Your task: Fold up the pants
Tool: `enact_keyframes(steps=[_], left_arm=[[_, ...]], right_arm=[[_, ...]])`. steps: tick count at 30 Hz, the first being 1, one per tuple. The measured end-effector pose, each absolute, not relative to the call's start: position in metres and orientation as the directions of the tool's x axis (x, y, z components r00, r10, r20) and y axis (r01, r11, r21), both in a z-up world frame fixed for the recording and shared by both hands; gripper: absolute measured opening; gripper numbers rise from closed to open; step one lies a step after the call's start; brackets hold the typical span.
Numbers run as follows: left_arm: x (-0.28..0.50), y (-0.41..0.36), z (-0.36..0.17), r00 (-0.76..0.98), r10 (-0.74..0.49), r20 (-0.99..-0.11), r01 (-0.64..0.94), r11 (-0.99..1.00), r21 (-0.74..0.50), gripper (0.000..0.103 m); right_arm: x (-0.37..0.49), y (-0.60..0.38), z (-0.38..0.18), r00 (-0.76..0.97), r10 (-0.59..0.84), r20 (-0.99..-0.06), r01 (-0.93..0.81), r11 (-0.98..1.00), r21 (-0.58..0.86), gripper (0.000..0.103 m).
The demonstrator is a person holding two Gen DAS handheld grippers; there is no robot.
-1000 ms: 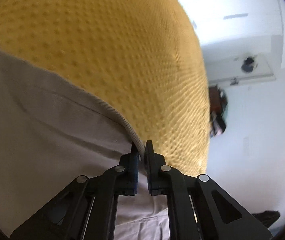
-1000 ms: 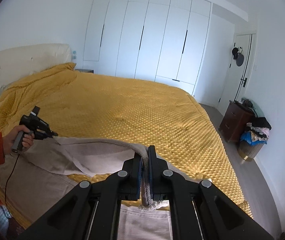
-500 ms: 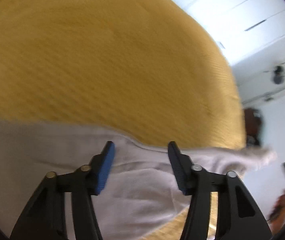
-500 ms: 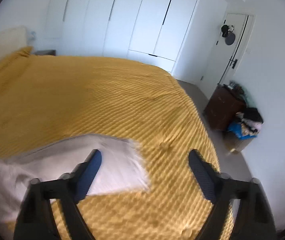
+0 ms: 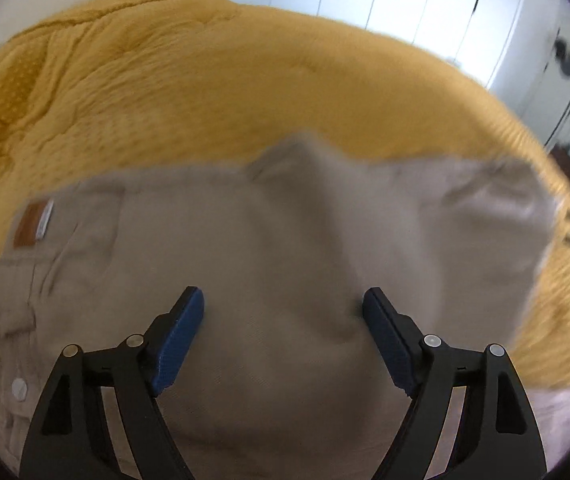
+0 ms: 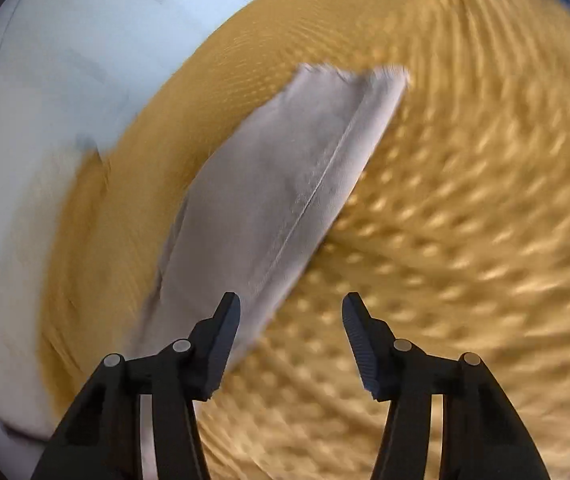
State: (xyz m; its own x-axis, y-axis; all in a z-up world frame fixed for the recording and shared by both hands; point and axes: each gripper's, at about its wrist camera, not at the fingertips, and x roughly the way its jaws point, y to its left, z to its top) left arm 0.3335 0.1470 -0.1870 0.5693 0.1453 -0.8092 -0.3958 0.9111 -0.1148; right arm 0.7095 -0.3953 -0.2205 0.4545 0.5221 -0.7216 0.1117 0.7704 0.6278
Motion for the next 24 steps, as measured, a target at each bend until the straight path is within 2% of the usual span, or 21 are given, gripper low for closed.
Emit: enact_keyframes(steps=[2,3,4,5,6,9,12,13,14,15,17,18,19,21,22,23,24], left_arm=[[0.32,0.152,-0.199,0.574,0.148,-0.806,-0.391,0.914,-0.111,0.083],[0.321,0.15,-0.201,0.579,0.149,-0.801,-0.386,0.916,-0.108,0.084],[0.322,0.148,-0.202,0.58,0.157,-0.799,-0.379,0.92,-0.095,0.085],[0.326,0.145,-0.203,0.576,0.163,-0.801,-0.376,0.923,-0.082,0.087],[0.327,0.144,-0.203,0.573,0.171,-0.801,-0.372,0.926,-0.068,0.087],[0.327,0.139,-0.208,0.577,0.185,-0.795,-0.36,0.932,-0.044,0.092],[0.326,0.139,-0.208,0.569,0.197,-0.798,-0.358,0.933,-0.024,0.093],[0.323,0.141,-0.209,0.567,0.199,-0.8,-0.361,0.932,-0.024,0.093],[0.322,0.143,-0.203,0.566,0.208,-0.798,-0.376,0.926,-0.025,0.093],[0.32,0.144,-0.2,0.571,0.212,-0.793,-0.387,0.922,-0.032,0.093],[0.314,0.149,-0.188,0.608,0.207,-0.767,-0.414,0.907,-0.084,0.095],[0.314,0.151,-0.188,0.617,0.203,-0.761,-0.421,0.901,-0.102,0.097],[0.316,0.155,-0.193,0.603,0.2,-0.772,-0.434,0.894,-0.108,0.099],[0.321,0.157,-0.211,0.554,0.193,-0.81,-0.444,0.892,-0.09,0.098],[0.32,0.152,-0.216,0.559,0.207,-0.803,-0.432,0.899,-0.069,0.099],[0.32,0.148,-0.217,0.568,0.219,-0.793,-0.424,0.904,-0.054,0.102],[0.322,0.145,-0.217,0.562,0.231,-0.794,-0.42,0.907,-0.034,0.102]], right_arm=[[0.723,-0.386,-0.239,0.443,0.58,-0.684,0.138,0.71,0.691,0.055],[0.731,-0.376,-0.248,0.411,0.585,-0.699,0.153,0.711,0.686,0.054],[0.734,-0.367,-0.247,0.393,0.536,-0.747,0.144,0.767,0.625,0.049],[0.735,-0.362,-0.238,0.399,0.472,-0.786,0.108,0.827,0.551,0.022],[0.732,-0.36,-0.228,0.416,0.42,-0.806,0.071,0.869,0.489,0.008],[0.709,-0.391,-0.213,0.46,0.222,-0.86,0.106,0.948,0.301,0.007],[0.695,-0.449,-0.221,0.408,0.125,-0.904,0.208,0.952,0.226,0.005],[0.689,-0.457,-0.21,0.438,0.075,-0.896,0.208,0.961,0.182,0.012],[0.685,-0.459,-0.199,0.466,0.041,-0.884,0.196,0.969,0.148,0.023],[0.682,-0.456,-0.185,0.51,0.078,-0.857,0.154,0.971,0.18,0.048],[0.684,-0.451,-0.18,0.522,0.259,-0.813,0.097,0.929,0.358,0.086],[0.691,-0.443,-0.182,0.511,0.335,-0.792,0.074,0.901,0.428,0.087],[0.698,-0.436,-0.186,0.497,0.364,-0.788,0.064,0.89,0.451,0.085],[0.723,-0.425,-0.211,0.446,0.411,-0.795,0.12,0.853,0.508,0.074],[0.733,-0.422,-0.227,0.421,0.441,-0.792,0.175,0.818,0.549,0.073],[0.74,-0.424,-0.235,0.424,0.446,-0.788,0.211,0.798,0.565,0.067],[0.742,-0.427,-0.236,0.459,0.421,-0.782,0.241,0.788,0.566,0.034]])
